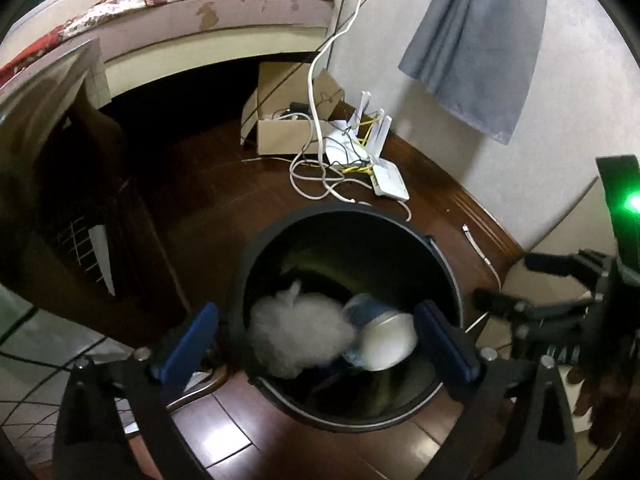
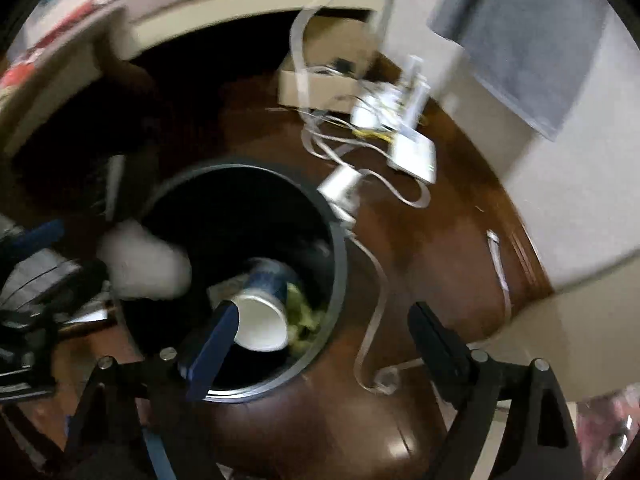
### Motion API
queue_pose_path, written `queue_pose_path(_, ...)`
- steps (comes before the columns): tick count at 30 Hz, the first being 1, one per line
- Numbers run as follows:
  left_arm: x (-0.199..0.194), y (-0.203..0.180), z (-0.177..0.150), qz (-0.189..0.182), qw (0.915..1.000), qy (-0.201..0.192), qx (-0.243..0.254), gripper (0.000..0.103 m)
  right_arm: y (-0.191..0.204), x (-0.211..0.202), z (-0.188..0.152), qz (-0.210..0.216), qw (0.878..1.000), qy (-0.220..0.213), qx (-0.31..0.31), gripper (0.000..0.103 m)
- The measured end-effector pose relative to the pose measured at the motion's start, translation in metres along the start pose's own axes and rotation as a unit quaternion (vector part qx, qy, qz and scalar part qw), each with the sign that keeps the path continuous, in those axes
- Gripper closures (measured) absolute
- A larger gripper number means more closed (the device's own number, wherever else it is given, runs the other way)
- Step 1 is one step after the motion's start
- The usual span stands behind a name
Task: Collect trash
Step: 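Open left gripper to drop the bag into the bin while right gripper drops the cup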
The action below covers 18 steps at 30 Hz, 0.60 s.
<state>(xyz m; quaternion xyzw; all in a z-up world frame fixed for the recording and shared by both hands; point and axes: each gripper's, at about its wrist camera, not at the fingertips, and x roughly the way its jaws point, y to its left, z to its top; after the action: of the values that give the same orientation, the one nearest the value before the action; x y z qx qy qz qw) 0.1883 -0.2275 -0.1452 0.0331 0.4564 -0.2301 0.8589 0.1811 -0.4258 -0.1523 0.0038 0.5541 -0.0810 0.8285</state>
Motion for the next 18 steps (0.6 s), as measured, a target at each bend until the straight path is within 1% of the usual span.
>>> queue_pose_path(1,-0.001,0.001,-0.002,0.003,1.0000,0.000,0.001,0.003,-0.005,0.001,0.001,0.000,1.000,0.007,0.008,0.015)
queue_pose_path(2,-0.002,0.003,-0.003,0.003,1.0000,0.001,0.001,0.003,-0.010,0.002,0.001,-0.005,1.000,0.018,0.016,0.014)
queue_pose_path(3,-0.002,0.003,-0.004,0.006,1.0000,0.002,0.001,0.003,-0.013,0.001,0.001,-0.010,1.000,0.020,0.022,0.011)
queue_pose_path(5,-0.001,0.003,-0.003,0.010,0.9999,0.001,0.000,0.003,-0.017,-0.004,0.002,-0.017,0.999,0.012,0.033,0.001)
queue_pose_path(13,-0.010,0.001,-0.001,0.018,0.9998,-0.006,0.004,0.003,-0.010,-0.020,0.006,-0.019,1.000,-0.007,0.024,0.001)
queue_pose_path(18,-0.027,-0.002,-0.002,0.020,0.9996,-0.017,0.007,0.003,-0.007,-0.036,0.007,-0.015,0.999,-0.021,0.023,0.001)
